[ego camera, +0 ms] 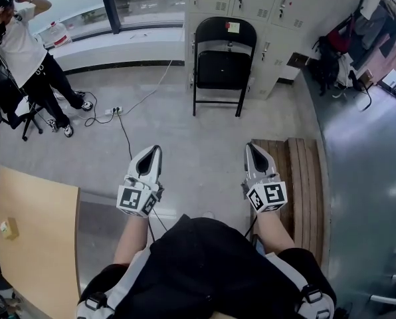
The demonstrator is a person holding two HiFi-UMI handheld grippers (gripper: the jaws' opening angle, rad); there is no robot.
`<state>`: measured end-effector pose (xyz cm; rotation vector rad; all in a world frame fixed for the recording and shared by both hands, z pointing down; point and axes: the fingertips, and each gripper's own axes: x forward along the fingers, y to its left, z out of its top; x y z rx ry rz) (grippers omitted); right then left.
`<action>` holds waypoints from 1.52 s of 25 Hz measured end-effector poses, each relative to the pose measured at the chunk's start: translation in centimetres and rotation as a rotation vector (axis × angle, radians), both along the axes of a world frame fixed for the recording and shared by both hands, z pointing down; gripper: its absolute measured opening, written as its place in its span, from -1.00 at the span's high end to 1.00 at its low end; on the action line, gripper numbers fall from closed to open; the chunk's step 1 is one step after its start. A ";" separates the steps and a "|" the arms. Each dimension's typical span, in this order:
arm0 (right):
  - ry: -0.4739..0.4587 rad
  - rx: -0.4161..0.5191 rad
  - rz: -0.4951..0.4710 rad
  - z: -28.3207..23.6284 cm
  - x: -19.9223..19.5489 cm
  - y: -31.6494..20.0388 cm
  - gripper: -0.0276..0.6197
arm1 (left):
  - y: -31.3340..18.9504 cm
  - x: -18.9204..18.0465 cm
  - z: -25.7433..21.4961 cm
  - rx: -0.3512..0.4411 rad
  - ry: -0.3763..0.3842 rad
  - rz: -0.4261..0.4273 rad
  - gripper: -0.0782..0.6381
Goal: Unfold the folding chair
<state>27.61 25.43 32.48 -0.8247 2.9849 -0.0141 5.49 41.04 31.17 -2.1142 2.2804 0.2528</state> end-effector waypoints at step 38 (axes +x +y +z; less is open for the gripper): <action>0.024 -0.048 0.115 1.5 -7.7 -19.9 0.90 | -23.9 -8.0 1.2 0.024 0.016 0.130 0.78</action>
